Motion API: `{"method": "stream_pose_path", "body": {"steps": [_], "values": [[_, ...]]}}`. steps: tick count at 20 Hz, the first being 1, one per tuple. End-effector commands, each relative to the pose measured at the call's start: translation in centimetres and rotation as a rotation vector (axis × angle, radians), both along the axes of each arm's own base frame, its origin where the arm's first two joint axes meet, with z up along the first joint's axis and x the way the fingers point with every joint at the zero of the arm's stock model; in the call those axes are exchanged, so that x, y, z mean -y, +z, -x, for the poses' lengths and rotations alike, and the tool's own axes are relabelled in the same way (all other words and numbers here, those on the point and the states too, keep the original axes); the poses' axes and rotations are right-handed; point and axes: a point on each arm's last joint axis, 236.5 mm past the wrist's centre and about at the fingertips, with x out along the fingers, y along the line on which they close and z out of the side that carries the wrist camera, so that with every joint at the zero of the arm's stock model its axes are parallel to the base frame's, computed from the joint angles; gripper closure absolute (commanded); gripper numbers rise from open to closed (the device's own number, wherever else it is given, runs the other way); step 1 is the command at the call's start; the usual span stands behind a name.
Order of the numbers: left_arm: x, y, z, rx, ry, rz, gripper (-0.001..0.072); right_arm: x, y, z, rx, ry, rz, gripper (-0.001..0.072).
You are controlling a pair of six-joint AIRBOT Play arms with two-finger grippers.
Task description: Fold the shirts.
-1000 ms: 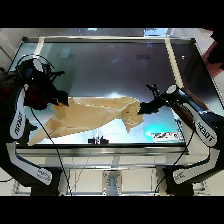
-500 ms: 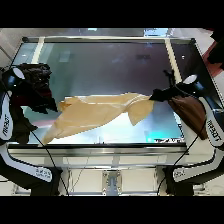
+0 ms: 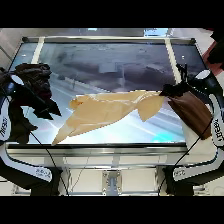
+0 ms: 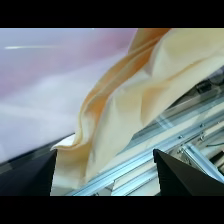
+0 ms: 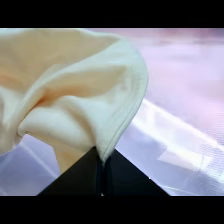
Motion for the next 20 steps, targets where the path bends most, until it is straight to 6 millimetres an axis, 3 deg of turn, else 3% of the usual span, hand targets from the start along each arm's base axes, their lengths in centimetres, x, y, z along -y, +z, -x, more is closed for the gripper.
{"method": "stream_pose_path", "body": {"steps": [1, 3, 9, 12, 13, 14, 15, 17, 19, 20], "values": [[2.1, -0.7, 4.2, -0.118, -0.088, 0.101, 0.0037, 0.3, 0.0, 0.1, -0.007, -0.005, 0.006, 0.0684], [2.6, -1.6, 4.9, -0.132, -0.112, 0.087, 0.0177, 0.0, 0.2, 0.0, -0.002, -0.009, -0.01, 0.0684], [0.8, -5.2, 3.9, -0.04, -0.272, -0.154, 0.0173, -1.9, 1.6, -0.7, 0.023, -0.025, -0.113, 0.0683], [2.6, -5.3, 2.8, 0.002, -0.238, -0.116, 0.0185, -1.9, 1.6, -0.7, 0.023, -0.025, -0.114, 0.0683], [2.8, -5.4, 2.4, 0.009, -0.212, -0.118, 0.0339, -1.9, 1.6, -0.7, 0.022, -0.024, -0.115, 0.0683], [3.0, -5.4, 2.3, 0.009, -0.2, -0.113, 0.0649, -2.0, 1.7, -0.6, 0.02, -0.023, -0.118, 0.0683], [3.5, -5.2, 2.3, 0.011, -0.194, -0.09, 0.0695, -2.1, 1.7, -0.6, 0.017, -0.021, -0.12, 0.0683], [5.1, -4.4, 2.1, 0.008, -0.159, -0.026, 0.0697, -2.3, 2.0, -0.6, 0.027, -0.008, -0.13, 0.0684], [6.6, -2.2, 0.0, 0.067, -0.086, 0.019, 0.0697, -2.3, 4.2, -1.2, 0.098, 0.018, -0.115, 0.0685], [7.3, 0.1, -2.0, 0.153, -0.063, 0.042, 0.0697, -2.2, 6.3, -1.7, 0.149, 0.026, -0.102, 0.0685]]}}
